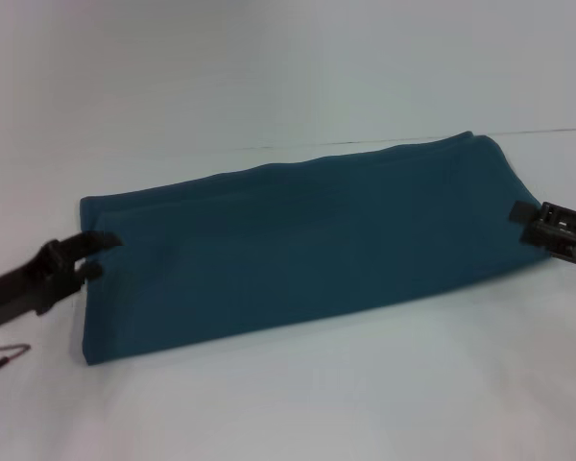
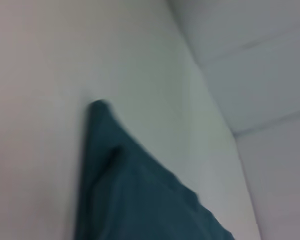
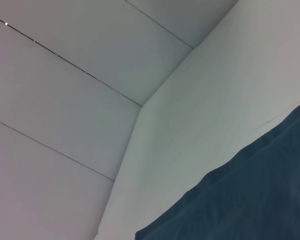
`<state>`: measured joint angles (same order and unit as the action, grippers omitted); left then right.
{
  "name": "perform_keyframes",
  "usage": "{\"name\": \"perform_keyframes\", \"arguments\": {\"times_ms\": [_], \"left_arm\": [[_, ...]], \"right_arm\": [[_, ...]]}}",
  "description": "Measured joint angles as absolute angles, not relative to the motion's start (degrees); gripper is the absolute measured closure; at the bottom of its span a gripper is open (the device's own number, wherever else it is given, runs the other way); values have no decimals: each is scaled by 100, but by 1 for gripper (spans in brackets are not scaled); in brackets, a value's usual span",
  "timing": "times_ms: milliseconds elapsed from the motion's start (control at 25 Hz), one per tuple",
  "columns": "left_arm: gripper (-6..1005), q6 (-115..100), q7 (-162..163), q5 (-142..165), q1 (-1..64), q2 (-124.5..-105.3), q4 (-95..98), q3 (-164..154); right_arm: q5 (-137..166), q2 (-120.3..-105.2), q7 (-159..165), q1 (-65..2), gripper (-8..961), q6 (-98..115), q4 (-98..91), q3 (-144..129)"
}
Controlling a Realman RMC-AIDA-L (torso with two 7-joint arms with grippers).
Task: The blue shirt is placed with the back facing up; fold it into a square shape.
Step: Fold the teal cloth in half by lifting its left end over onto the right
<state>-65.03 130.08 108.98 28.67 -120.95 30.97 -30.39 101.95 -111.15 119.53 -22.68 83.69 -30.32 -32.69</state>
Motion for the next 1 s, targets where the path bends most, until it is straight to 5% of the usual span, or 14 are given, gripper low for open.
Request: {"name": "perform_keyframes", "arguments": {"times_ms": [440,1000], "left_arm": [[325,-6765,13286,11893,3121,-11904,3870,-3247],[302,-5942,12505,12178,3208,-12016,3887,-3776]], "right_arm": [[10196,-11081,11951,-2223,164,8358,-3032,-3276],[10196,-11065,11936,-2169,164,8358,-3032,-3269]]}}
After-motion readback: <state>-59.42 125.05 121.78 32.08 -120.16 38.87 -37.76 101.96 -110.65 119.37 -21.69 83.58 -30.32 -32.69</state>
